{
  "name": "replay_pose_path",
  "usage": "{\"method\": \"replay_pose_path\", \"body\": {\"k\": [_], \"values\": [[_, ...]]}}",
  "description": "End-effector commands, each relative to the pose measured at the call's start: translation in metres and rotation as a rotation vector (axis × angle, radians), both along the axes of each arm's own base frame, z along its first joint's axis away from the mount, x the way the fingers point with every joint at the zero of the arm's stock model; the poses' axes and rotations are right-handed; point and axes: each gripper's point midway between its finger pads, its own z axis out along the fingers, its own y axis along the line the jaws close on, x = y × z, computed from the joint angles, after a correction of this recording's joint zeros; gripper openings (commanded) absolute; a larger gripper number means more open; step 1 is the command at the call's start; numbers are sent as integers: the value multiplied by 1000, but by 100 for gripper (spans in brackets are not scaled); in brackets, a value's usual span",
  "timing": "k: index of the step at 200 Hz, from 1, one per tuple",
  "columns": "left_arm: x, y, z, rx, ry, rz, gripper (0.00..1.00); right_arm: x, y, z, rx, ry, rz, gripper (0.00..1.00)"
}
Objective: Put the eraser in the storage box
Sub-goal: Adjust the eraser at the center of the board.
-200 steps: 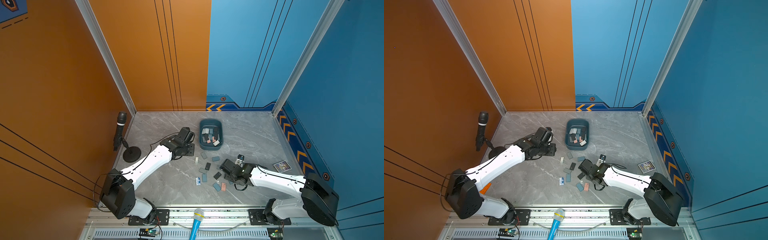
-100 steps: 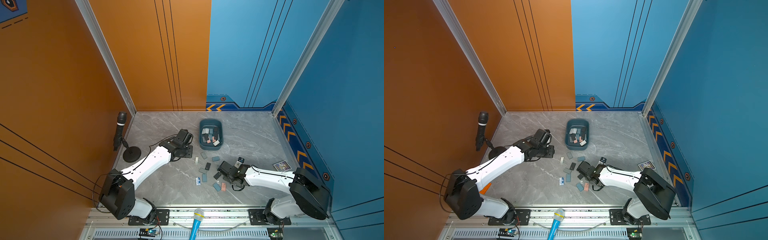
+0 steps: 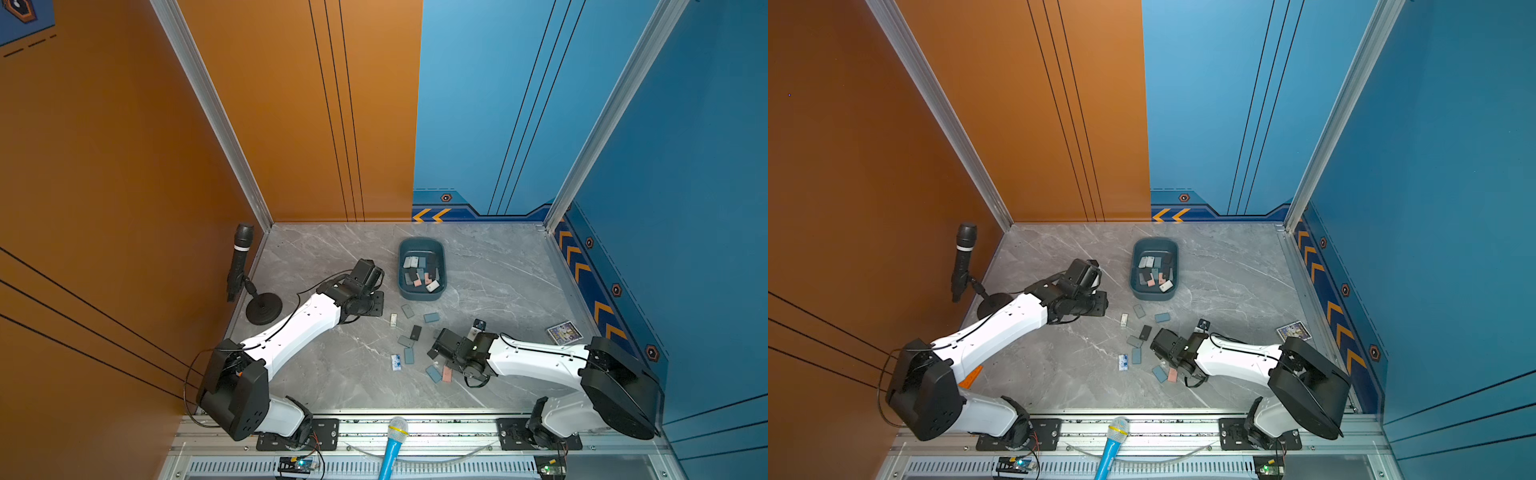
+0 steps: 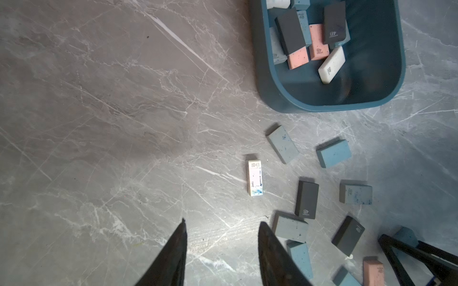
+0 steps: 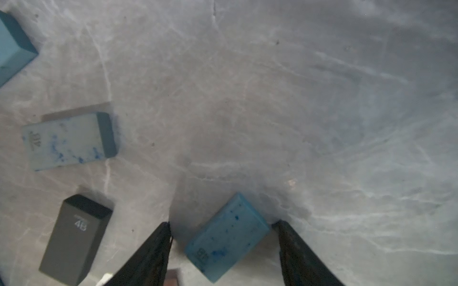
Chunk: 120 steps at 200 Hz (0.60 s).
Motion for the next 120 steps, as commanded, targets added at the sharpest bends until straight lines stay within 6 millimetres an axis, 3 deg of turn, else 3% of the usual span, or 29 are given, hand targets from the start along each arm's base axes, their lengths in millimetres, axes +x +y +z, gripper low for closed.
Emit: {"method": "replay_pose_path", "body": {"k": [1,80,120], "values": [[-2,4,3,-10,-9,-3,48,-23,-22,-8,-60,93,-22,68],[-2,7,1,-13,-7,6,48,-26,-53,3,-41,39,-94,49],[-2,6,-1,-14,0,8,47,-23,-65,9,-11,-4,-126,47]]}}
